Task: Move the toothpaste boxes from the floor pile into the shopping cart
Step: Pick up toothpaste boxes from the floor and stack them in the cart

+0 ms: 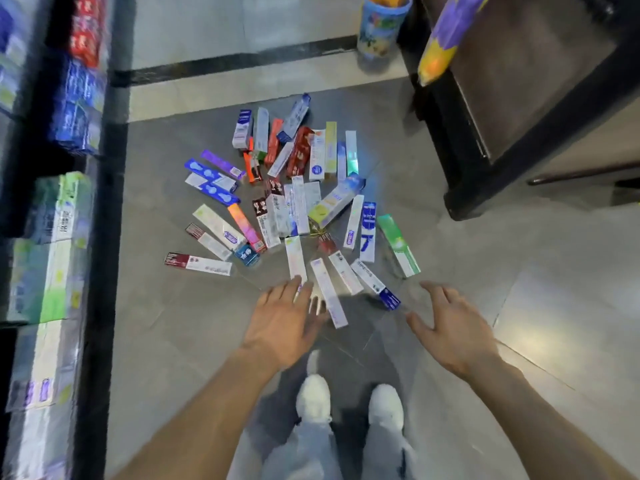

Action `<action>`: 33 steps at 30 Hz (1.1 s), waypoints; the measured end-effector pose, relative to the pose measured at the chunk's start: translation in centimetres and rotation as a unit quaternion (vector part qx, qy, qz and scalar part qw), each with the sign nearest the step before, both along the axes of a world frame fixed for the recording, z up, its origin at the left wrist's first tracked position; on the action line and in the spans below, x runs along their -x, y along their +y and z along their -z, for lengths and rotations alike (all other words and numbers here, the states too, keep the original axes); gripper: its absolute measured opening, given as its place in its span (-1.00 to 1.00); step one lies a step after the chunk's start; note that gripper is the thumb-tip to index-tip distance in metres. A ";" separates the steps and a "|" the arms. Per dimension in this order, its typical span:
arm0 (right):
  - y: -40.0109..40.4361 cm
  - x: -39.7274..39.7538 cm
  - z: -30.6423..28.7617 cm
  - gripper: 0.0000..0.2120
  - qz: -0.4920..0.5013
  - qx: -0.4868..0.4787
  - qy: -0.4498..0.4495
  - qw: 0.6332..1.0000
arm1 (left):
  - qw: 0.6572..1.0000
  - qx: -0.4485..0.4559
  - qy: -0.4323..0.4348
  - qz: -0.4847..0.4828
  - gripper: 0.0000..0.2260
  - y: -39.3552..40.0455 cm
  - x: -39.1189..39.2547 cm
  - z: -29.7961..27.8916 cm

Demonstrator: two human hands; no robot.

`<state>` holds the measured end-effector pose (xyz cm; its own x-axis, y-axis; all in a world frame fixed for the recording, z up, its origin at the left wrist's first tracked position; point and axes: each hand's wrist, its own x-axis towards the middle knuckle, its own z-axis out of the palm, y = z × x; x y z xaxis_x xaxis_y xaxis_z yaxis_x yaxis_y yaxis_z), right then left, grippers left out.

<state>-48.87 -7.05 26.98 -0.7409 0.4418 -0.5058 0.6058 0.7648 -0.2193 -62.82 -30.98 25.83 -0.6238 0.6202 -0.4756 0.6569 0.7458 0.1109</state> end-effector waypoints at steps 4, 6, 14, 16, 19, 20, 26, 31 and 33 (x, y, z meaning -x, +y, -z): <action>1.4 2.2 13.2 -0.37 -0.022 0.006 -0.005 1.000 | 1.000 -0.007 -0.008 -0.012 -0.21 2.1 1.6 13.2; 2.4 2.9 19.8 -0.35 -0.037 0.002 0.008 0.999 | 0.999 -0.030 -0.002 -0.037 -0.19 3.0 2.2 20.0; 4.5 4.6 37.6 -0.36 -0.055 -0.034 0.042 0.997 | 0.992 -0.101 0.031 -0.062 -0.21 5.0 2.9 38.0; 4.5 4.9 39.7 -0.43 -0.052 -0.035 0.052 0.997 | 0.989 -0.123 0.054 -0.068 -0.28 5.2 3.0 39.6; 4.2 5.2 41.3 -0.50 -0.024 -0.009 0.057 0.998 | 0.979 -0.164 0.076 -0.098 -0.34 5.5 2.3 40.3; 4.0 5.3 41.5 -0.51 -0.010 -0.001 0.061 0.998 | 0.974 -0.178 0.065 -0.125 -0.33 5.6 2.0 40.5; 3.1 5.4 41.9 -0.67 0.054 0.023 0.059 0.997 | 0.874 -0.291 -0.060 -0.385 -0.12 8.4 -0.6 40.5; 2.8 4.8 40.8 -0.72 0.172 0.160 0.131 0.963 | 0.804 -0.288 -0.110 -0.509 -0.46 9.1 -0.3 41.2; 2.6 4.6 40.3 -0.72 0.247 0.246 0.177 0.920 | 0.764 -0.315 -0.162 -0.539 -0.58 8.4 -0.1 41.4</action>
<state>-53.51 -4.40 -13.34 -0.6678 0.5514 -0.5000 0.6767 0.1699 -0.7164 -62.74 -22.55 -15.56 -0.8467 -0.0023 -0.5321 -0.4403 0.5646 0.6981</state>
